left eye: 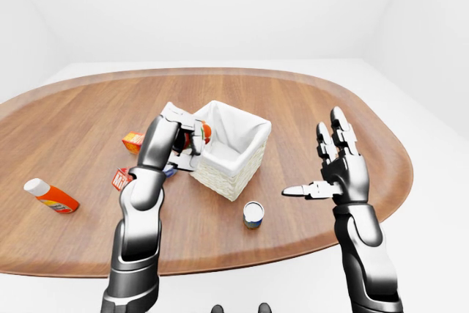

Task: Pick up the tomato sauce, and put it in the basket.

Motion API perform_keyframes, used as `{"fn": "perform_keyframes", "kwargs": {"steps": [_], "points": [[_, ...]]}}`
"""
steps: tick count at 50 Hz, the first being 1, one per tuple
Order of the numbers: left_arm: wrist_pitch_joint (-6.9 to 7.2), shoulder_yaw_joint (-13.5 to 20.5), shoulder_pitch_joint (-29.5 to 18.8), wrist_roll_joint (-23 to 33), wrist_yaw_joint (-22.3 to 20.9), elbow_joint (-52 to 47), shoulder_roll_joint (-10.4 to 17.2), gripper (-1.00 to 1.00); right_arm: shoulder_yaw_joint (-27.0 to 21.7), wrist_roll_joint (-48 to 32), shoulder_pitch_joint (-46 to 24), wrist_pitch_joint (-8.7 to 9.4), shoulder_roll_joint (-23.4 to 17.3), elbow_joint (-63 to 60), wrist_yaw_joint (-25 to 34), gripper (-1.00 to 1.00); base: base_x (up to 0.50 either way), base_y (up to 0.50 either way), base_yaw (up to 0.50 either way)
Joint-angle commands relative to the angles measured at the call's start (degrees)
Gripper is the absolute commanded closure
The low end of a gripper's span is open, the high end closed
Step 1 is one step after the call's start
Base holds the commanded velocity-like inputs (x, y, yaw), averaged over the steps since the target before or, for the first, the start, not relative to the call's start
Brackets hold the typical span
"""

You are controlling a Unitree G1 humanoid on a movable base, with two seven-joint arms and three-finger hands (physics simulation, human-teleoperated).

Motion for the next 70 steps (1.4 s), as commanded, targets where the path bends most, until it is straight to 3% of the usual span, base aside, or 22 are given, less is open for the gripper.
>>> {"fn": "perform_keyframes", "kwargs": {"steps": [1, 3, 31, 42, 67, 69, 70], "points": [[0.0, -0.11, -3.45, -0.4, -0.07, 2.19, 0.7, 1.0, 0.07, -0.02, 0.1, 0.0, 0.02, -0.02, 0.01, -1.0, 0.0, 0.0, 0.0], [0.0, -0.64, -6.68, -0.07, -0.22, 8.68, 1.76, 1.0, 0.07, -0.02, 0.11, 0.0, 0.03, 0.0, 0.02, -1.0, 0.0, 0.0, 0.0], [0.0, -1.31, -22.91, 2.32, -0.05, 30.07, 3.7, 1.0, -0.16, 0.24, -0.24, 0.0, -0.06, 0.04, -0.06, -1.0, 0.0, 0.0, 0.0], [0.0, -2.06, -31.05, 2.57, 2.1, 45.52, 3.87, 1.0, -0.49, 0.5, -0.65, 0.0, -0.19, 0.43, -0.1, -1.0, 0.0, 0.0, 0.0], [0.0, -3.75, -41.41, 5.12, 7.31, 70.07, 3.15, 1.0, -0.43, 0.63, -0.39, 0.0, -0.13, 0.8, 0.01, -1.0, 0.0, 0.0, 0.0], [-0.42, -3.77, -41.82, 5.21, 7.57, 71.17, 3.1, 1.0, -0.43, 0.65, -0.41, 0.0, -0.13, 0.89, 0.03, -1.0, 0.0, 0.0, 0.0], [-1.44, -4.05, -42.34, 5.44, 7.77, 72.69, 2.93, 1.0, -0.43, 0.68, -0.47, 0.0, -0.15, 0.56, -0.06, -1.0, 0.0, 0.0, 0.0]]}}
